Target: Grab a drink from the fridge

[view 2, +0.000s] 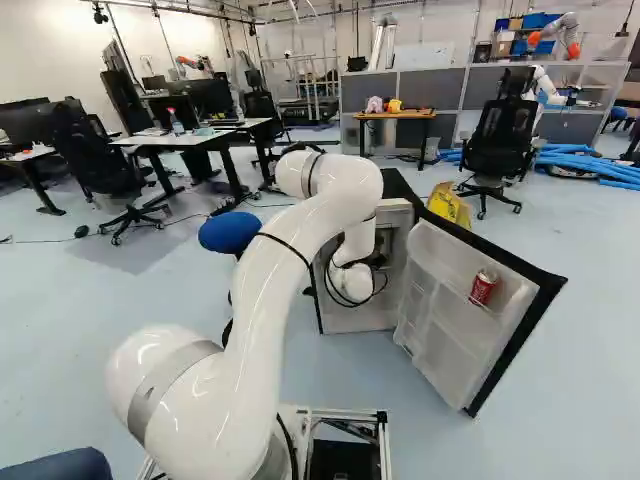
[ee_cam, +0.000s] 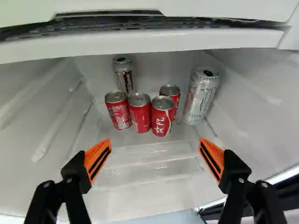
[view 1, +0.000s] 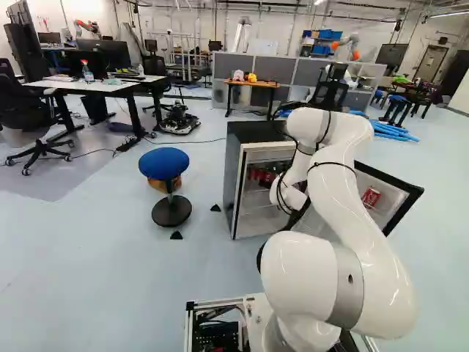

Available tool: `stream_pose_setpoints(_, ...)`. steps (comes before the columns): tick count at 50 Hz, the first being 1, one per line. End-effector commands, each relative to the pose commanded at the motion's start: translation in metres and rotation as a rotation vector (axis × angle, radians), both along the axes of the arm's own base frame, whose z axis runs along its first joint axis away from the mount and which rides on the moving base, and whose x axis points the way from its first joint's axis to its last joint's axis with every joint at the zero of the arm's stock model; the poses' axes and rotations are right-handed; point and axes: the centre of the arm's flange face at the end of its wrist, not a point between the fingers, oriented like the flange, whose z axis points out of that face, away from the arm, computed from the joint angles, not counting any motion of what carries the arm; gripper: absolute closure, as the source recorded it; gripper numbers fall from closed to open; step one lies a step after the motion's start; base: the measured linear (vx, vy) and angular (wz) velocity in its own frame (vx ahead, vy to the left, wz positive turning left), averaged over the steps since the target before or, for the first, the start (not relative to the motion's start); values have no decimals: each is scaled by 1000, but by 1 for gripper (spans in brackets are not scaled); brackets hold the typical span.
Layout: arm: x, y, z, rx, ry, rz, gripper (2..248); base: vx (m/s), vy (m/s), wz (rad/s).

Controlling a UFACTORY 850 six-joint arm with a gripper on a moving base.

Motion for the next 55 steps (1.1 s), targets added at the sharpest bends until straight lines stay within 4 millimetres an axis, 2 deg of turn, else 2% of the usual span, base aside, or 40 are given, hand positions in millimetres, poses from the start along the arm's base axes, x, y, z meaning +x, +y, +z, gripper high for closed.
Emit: stream_pose_setpoints(55,45,-9,-19,-31,-17,15,3,0,0,0)
